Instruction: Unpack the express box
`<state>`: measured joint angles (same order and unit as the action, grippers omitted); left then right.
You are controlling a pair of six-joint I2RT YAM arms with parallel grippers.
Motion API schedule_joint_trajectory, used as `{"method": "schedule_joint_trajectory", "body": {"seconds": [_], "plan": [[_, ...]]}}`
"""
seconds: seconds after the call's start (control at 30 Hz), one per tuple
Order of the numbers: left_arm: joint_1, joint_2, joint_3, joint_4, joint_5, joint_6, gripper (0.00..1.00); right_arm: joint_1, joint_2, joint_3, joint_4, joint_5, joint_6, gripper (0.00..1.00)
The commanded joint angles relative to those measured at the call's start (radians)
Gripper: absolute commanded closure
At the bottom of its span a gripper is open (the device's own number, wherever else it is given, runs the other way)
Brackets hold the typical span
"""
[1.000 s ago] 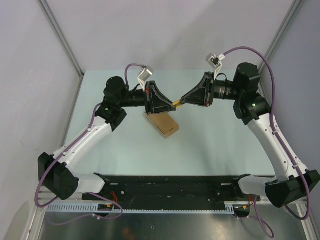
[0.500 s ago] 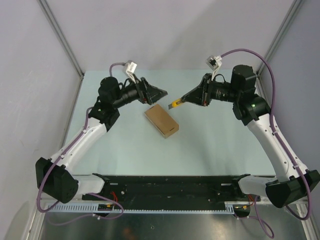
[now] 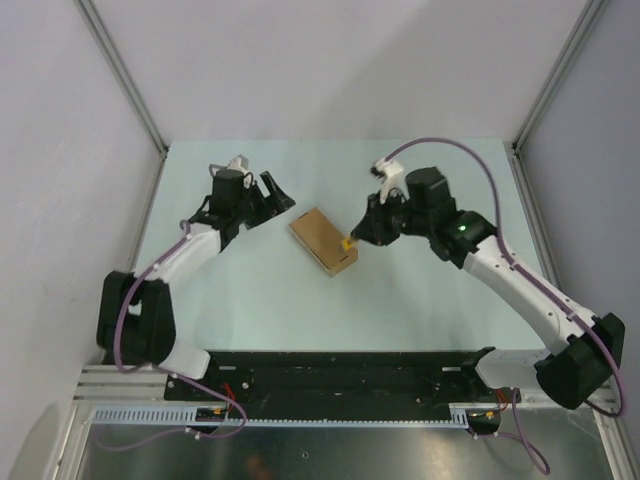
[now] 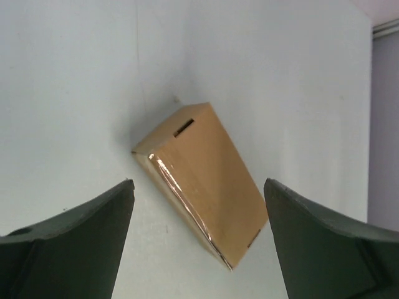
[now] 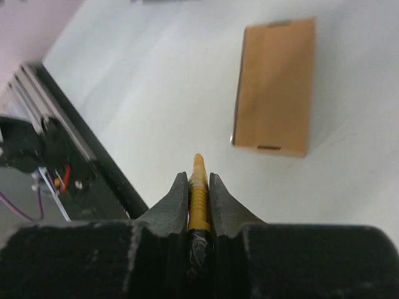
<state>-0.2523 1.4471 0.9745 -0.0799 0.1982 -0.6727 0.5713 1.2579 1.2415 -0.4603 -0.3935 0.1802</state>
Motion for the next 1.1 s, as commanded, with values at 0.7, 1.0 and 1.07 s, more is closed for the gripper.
{"method": "schedule_joint_trajectory", "body": {"seconds": [0.7, 1.0, 1.07], "plan": [[0.010, 0.513, 0.351, 0.023, 0.274, -0.002, 0.14, 0.265, 0.402, -0.100, 0.351, 0.541, -0.050, 1.00], [-0.007, 0.403, 0.178, 0.025, 0.326, 0.021, 0.18, 0.193, 0.393, -0.102, 0.265, 0.622, 0.010, 1.00], [-0.024, 0.372, 0.156, 0.025, 0.328, 0.050, 0.19, 0.185, 0.390, -0.102, 0.256, 0.654, 0.016, 1.00]]}}
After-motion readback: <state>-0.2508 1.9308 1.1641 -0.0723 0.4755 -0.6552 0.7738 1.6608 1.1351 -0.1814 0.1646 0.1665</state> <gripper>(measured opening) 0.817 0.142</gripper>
